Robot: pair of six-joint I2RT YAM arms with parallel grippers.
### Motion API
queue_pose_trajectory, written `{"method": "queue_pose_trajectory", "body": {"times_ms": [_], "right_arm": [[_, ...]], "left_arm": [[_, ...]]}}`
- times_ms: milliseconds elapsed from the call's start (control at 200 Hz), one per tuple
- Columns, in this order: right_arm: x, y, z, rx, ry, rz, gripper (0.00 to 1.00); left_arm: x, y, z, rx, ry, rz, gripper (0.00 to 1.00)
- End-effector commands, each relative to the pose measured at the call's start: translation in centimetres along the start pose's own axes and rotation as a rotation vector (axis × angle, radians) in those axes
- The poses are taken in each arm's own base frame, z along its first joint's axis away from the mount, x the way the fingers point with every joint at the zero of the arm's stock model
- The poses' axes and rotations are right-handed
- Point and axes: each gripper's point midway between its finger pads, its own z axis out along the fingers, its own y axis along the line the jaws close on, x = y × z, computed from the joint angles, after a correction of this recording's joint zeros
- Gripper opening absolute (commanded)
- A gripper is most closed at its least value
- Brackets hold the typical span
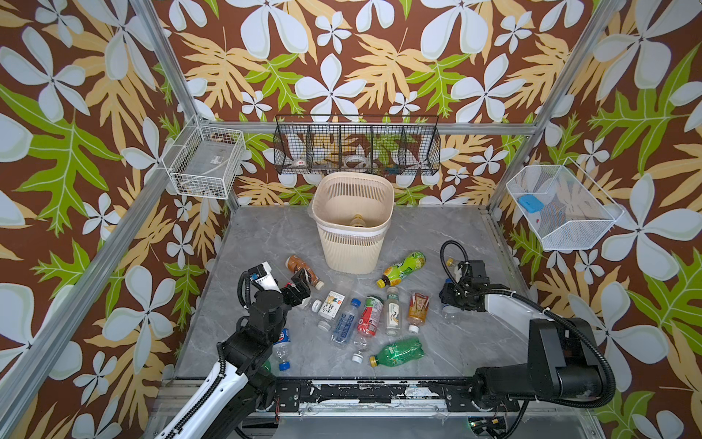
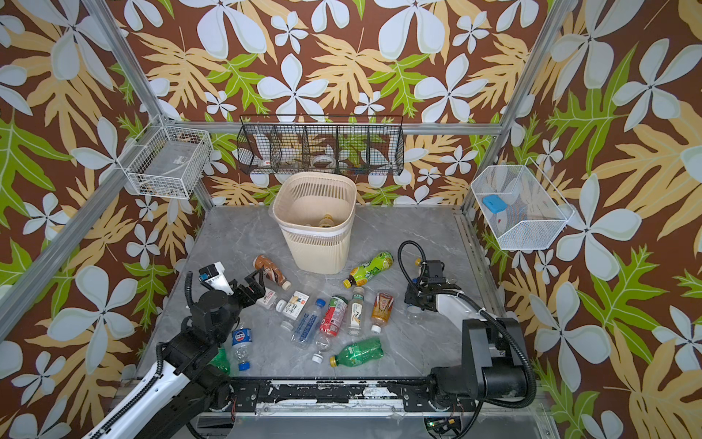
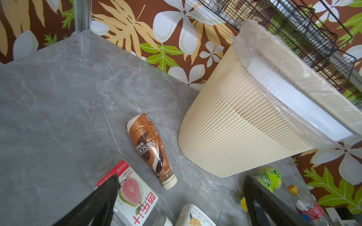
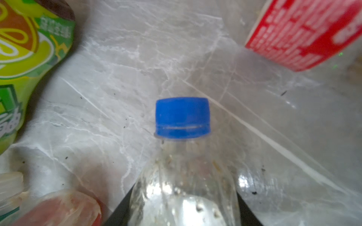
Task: Throw the plastic bottles in the bin
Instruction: Pick up the plastic bottle from the middle-right of the table, then throw the plastic bottle into the trash bin.
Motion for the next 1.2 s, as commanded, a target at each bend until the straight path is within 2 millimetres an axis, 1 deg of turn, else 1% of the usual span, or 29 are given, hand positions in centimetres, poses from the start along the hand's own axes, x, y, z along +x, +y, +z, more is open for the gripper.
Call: {"method": "queue_pose_trajectory", "body": {"times_ms": [0,115,170,285,360,425,485,515,545,651,666,726,761,796,826,846,1001,1101,1196], "right_arm": [[-1.6,1.1,-1.2,-0.041,-0.056,0.012,0.47],[-3.8,2.4,-4.0,-0.072,-0.136,0.008,0.45],[-5.1,3.1,-5.8,-0.089,-0.183,0.001,0.44],[-8.7,6.0,-11.0,-0.144,-0.324,-0.037,0.44],[-11.0,8.7,-14.8,-0.171,-0.420,-0.082,0.44],[-12.6,11.8,-17.8,-0.217,-0.484,-0.127,0.44],[-13.8,15.2,-20.4,-0.270,-0.537,-0.181,0.44],[-14.3,17.0,-21.3,-0.290,-0.556,-0.212,0.44],[-14.9,18.9,-22.8,-0.314,-0.587,-0.243,0.44],[-16.5,25.5,-26.1,-0.380,-0.667,-0.355,0.44],[-16.6,26.4,-26.0,-0.385,-0.669,-0.369,0.44],[-17.6,29.5,-27.1,-0.433,-0.701,-0.405,0.44],[-18.2,31.3,-26.9,-0.456,-0.707,-0.425,0.44],[-18.9,32.4,-27.3,-0.472,-0.726,-0.431,0.44],[-19.5,33.3,-26.8,-0.472,-0.733,-0.440,0.44],[-20.1,33.9,-26.8,-0.474,-0.746,-0.443,0.44],[-23.4,36.5,-24.9,-0.413,-0.821,-0.491,0.44],[-24.8,37.7,-23.5,-0.374,-0.860,-0.521,0.44],[-25.6,38.1,-22.3,-0.343,-0.877,-0.541,0.45]], "left_arm": [[-0.1,1.4,0.0,-0.069,-0.015,-0.028,1.00],[0.0,1.6,0.0,-0.081,-0.017,-0.041,1.00],[-0.1,1.8,0.0,-0.089,-0.020,-0.048,1.00],[0.1,2.0,-0.1,-0.099,-0.016,-0.052,1.00],[0.2,2.2,0.0,-0.104,-0.012,-0.057,1.00],[0.4,2.4,0.0,-0.110,-0.007,-0.063,1.00],[0.6,2.5,0.0,-0.112,-0.002,-0.067,1.00],[0.7,2.6,0.0,-0.114,0.002,-0.070,1.00],[0.8,2.6,0.0,-0.116,0.004,-0.072,1.00],[1.0,2.7,-0.1,-0.116,0.013,-0.075,1.00],[1.0,2.7,-0.1,-0.118,0.014,-0.076,1.00],[1.1,2.9,-0.2,-0.121,0.019,-0.077,1.00],[1.2,3.0,-0.3,-0.124,0.023,-0.077,1.00],[1.3,3.1,-0.4,-0.128,0.027,-0.076,1.00],[1.3,3.2,-0.5,-0.129,0.030,-0.079,1.00],[1.4,3.2,-0.5,-0.130,0.033,-0.079,1.00],[1.7,3.6,-0.9,-0.133,0.042,-0.094,1.00],[1.8,3.8,-1.2,-0.131,0.039,-0.107,1.00],[1.9,3.9,-1.3,-0.131,0.038,-0.115,1.00]]}}
